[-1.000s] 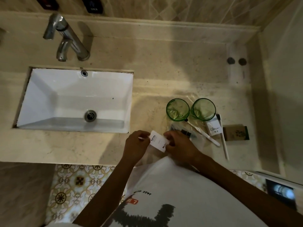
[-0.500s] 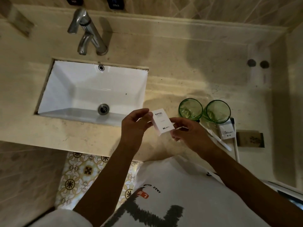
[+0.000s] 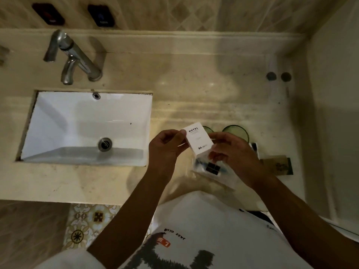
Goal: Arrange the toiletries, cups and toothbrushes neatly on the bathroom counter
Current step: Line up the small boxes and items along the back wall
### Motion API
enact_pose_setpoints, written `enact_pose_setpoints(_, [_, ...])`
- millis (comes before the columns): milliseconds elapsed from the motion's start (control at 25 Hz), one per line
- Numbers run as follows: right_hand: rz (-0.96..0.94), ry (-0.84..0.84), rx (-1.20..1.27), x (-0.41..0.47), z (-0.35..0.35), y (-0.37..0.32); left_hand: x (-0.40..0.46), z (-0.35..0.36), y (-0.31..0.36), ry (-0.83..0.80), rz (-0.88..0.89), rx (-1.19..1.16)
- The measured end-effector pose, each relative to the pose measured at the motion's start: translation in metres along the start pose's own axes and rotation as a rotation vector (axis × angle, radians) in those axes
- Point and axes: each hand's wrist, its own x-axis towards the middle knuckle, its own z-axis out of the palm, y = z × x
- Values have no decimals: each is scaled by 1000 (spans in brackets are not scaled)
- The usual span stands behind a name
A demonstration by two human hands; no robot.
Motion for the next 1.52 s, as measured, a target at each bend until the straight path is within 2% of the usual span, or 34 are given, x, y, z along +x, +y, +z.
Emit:
enact_pose_setpoints(360, [-66,279,39,42,-76,-21,51,102,-10,-111,-2,397])
enact_pose_setpoints(680, [-55,411,87,126,-132,-43,134,181,-8,-160,-11,558])
enact_pose_setpoints(880, [-82,490,-112,187,-166,-50,197,229,-6,-223,-51,630])
enact_pose_setpoints(1080, [-109,536,-165,244,-193,-54,250,265,-23,-206,-108,658])
enact_pose_setpoints(1200, [-152,579,-309,263,-203,-55,267,277,-28,-216,-98,669])
enact_pose_setpoints(1320, [-111,590,-409,270,-211,-58,273,284,-26,-214,-99,661])
enact_pose_setpoints(1520, [-100,597,-446,274,-212,-65,275,289,-24,-253,-36,710])
